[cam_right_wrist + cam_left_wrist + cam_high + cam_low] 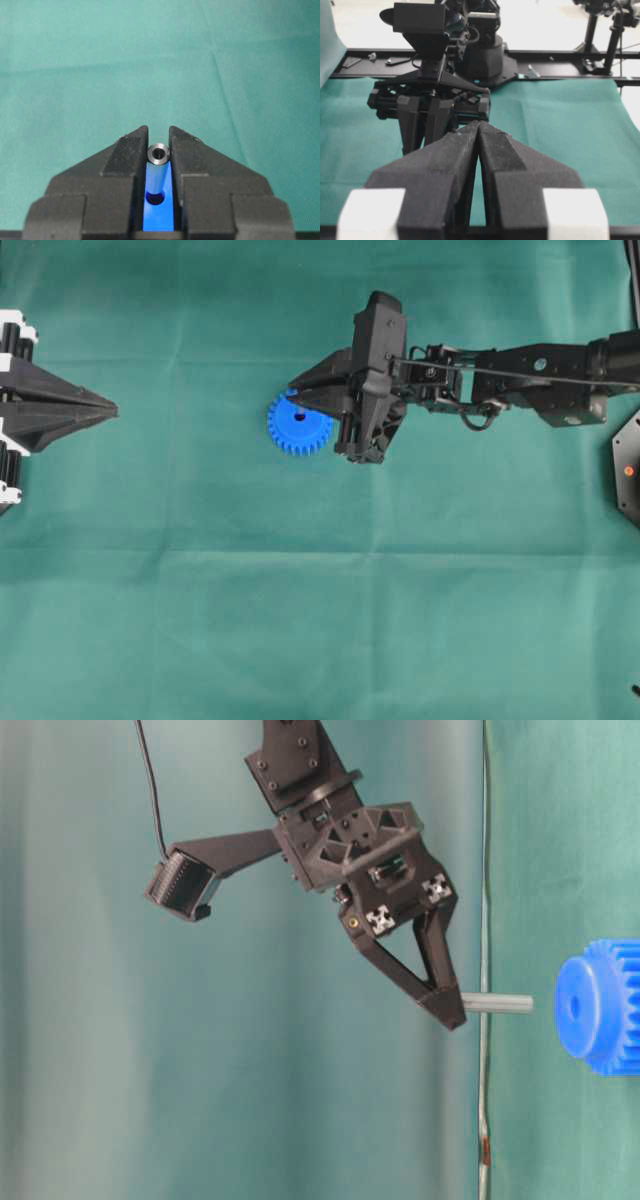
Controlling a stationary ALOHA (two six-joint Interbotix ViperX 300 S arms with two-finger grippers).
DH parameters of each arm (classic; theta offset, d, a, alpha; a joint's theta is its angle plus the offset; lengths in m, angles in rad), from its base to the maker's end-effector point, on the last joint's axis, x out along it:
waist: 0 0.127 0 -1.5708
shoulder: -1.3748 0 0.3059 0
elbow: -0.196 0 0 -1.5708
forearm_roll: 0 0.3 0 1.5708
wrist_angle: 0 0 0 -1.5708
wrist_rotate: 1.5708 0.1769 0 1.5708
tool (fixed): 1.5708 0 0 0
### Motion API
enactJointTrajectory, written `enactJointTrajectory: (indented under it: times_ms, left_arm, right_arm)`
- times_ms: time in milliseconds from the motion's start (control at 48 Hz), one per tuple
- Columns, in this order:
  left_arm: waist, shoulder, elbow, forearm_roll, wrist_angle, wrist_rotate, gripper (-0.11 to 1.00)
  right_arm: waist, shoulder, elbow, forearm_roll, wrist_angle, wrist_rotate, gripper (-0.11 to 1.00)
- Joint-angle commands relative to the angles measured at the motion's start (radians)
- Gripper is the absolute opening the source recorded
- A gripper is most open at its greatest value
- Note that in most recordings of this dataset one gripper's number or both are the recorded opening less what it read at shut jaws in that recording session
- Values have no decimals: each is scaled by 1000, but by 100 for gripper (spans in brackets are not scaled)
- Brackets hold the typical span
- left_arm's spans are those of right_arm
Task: Insert the shaft placed at a random location into the center hole of the medium gear at another random location.
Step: 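Carry the shaft left over the blue gear's center hole, then lower the shaft into the gear's center hole with the right gripper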
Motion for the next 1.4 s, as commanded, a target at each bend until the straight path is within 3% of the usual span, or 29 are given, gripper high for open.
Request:
enactJointTrajectory:
  times_ms: [0,1376]
  left_arm:
    - [0,6,-21,3,-5,-2,0]
    - [0,6,-21,3,3,0,0]
  right_arm:
    - [-2,-11,-29,-5,-15,-11,14]
    - [-9,78,-28,0,-67,-8,14]
